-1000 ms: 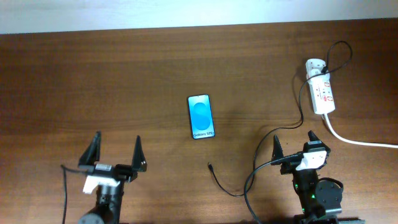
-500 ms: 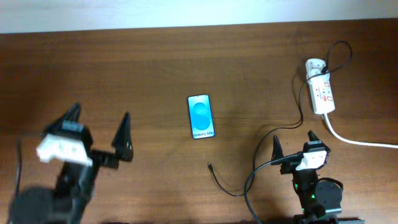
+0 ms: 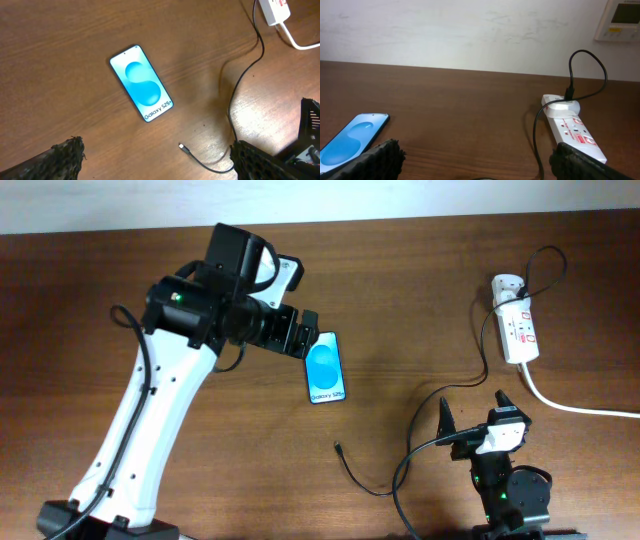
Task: Plug charger to phone and switch on socket
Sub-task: 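Move the left gripper over the blue Galaxy phone, then lower the left gripper and close it on the phone's top edge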
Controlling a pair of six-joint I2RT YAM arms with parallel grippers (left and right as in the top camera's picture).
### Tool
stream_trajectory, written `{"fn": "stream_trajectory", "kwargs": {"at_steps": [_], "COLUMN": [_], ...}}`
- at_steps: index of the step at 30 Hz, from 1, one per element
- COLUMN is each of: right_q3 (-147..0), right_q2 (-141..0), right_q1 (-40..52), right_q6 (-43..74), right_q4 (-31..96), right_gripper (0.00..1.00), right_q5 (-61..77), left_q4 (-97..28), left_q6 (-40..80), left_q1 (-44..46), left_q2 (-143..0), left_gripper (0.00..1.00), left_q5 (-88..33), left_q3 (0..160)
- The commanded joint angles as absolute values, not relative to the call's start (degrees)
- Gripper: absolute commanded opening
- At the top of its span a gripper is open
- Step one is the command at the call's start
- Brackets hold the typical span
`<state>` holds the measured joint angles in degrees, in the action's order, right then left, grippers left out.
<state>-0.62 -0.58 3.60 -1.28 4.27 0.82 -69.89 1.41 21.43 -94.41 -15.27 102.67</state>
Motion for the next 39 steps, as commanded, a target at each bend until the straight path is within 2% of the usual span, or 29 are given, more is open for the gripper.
{"fn": "stream_trajectory", "kwargs": {"at_steps": [1, 4, 8, 11, 16, 22, 25, 28, 31, 39], "right_q3": [-0.3, -0.3, -0.3, -0.3, -0.3, -0.3, -0.3, -0.3, -0.3, -0.3], "right_q2": [-0.2, -0.2, -0.2, -0.2, -0.2, -0.2, -0.2, -0.2, -0.2, -0.2], "right_q1": [4.1, 4.1, 4.1, 4.1, 4.1, 4.1, 4.1, 4.1, 4.1, 4.1], "right_q6": [-1.1, -1.1, -1.1, -1.1, -1.1, -1.1, -1.1, -1.1, -1.1, -1.1], "right_q4": [4.6, 4.6, 4.6, 4.6, 4.6, 4.6, 4.6, 4.6, 4.6, 4.6], "right_gripper": [0.98, 0.98, 0.98, 0.98, 0.98, 0.98, 0.98, 0.98, 0.98, 0.98], "right_q5": [0.1, 0.1, 0.1, 0.1, 0.1, 0.1, 0.1, 0.1, 0.1, 0.1], "left_q4": [-71.8, -77.1, -86.5, -85.5, -78.0, -76.1, -73.3, -73.0, -72.9, -71.6], "left_q6": [9.7, 13.1, 14.0, 20.0, 21.2, 35.4, 35.4, 35.4, 40.8, 40.7], "left_q1": [22.0, 22.0, 24.0, 25.8, 25.8, 28.5, 31.4, 33.5, 33.4, 33.1], "left_q2": [-95.1, -96.8, -109.0, -116.4, -121.2, -130.9, -133.7, -134.3, -134.6, -138.8], "left_gripper": [0.99, 0.99, 0.99, 0.99, 0.99, 0.99, 0.99, 0.99, 0.99, 0.99], "left_q5": [-15.2, -8.8, 0.1, 9.5, -5.0, -3.0, -5.8, -0.9, 3.2, 3.2], "left_q3": [103.9, 106.2, 121.0, 122.6, 122.6, 122.5, 122.5, 122.3, 122.3, 121.7]}}
